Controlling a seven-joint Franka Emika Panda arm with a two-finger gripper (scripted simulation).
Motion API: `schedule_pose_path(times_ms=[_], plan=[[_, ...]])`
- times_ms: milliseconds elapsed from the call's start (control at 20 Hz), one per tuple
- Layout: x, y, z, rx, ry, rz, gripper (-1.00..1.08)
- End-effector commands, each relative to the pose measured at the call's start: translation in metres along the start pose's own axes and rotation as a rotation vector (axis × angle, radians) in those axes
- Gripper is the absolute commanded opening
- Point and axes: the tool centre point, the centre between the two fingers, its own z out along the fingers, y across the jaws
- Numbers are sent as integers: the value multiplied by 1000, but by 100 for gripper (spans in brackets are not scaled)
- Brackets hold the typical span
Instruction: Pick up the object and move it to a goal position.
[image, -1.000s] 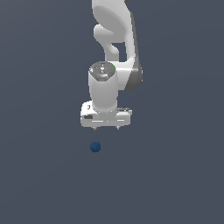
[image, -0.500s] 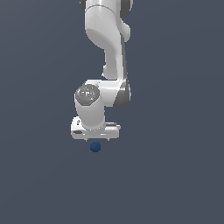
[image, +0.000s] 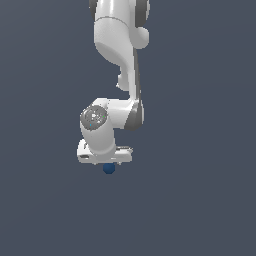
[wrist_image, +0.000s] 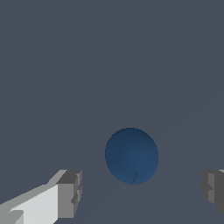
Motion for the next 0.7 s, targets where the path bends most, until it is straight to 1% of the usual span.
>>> schedule_pose_path(times_ms=[0, 200, 500, 650], plan=[[0, 0, 0, 0, 0, 0, 100], [0, 0, 10, 0, 0, 0, 100], [-1, 0, 41, 0, 1, 0, 100], [0, 0, 50, 0, 1, 0, 100]])
